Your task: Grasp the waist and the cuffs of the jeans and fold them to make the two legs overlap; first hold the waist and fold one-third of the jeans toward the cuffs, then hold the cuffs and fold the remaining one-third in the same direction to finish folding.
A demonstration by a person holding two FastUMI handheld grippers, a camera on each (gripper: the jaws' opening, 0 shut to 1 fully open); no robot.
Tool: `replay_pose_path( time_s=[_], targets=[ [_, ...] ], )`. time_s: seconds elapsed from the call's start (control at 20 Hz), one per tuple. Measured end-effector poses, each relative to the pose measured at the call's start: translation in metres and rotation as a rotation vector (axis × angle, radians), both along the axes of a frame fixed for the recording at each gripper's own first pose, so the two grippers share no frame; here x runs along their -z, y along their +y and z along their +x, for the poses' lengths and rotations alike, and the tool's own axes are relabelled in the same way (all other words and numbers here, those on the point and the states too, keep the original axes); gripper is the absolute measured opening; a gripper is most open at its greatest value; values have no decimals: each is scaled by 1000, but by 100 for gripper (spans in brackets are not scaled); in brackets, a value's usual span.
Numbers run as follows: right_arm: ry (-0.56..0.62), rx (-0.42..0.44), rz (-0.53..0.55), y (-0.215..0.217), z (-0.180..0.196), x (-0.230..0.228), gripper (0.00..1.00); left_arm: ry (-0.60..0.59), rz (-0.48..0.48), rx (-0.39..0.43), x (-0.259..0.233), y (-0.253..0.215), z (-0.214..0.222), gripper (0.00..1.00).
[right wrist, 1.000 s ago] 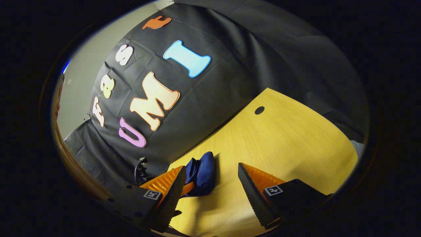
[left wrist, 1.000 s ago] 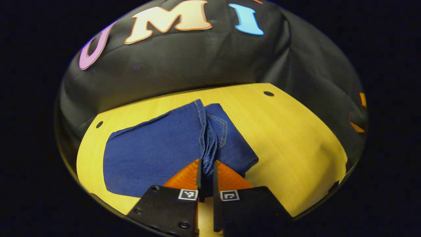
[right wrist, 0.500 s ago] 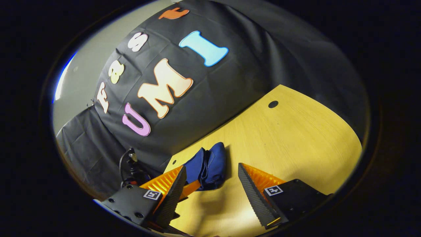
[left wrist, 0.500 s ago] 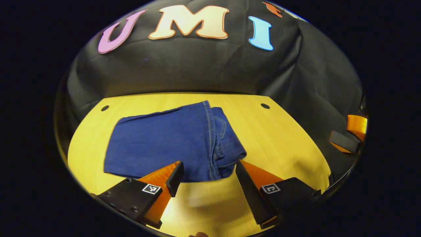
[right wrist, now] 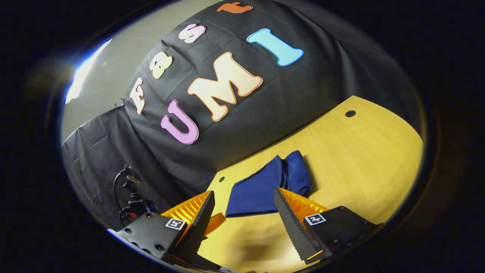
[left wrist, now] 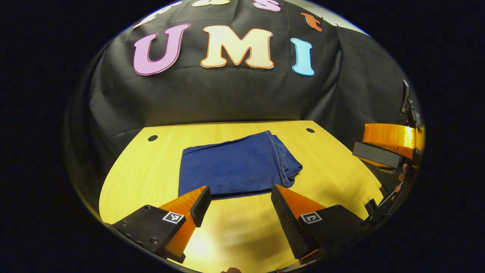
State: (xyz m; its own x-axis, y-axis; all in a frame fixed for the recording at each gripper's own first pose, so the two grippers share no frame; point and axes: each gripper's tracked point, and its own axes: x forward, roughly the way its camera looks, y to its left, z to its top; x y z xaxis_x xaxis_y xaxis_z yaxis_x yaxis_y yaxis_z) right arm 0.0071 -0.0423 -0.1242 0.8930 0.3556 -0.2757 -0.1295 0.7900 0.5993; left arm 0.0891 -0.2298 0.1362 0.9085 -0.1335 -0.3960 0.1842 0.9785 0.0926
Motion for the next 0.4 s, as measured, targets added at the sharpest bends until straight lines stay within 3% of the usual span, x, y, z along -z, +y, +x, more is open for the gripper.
replay_pose_path(
  time_s=[0.4],
  targets=[
    [-60,100,-7,16,-18,-18,98,-17,-17,40,-6,40,-18,96]
  ],
)
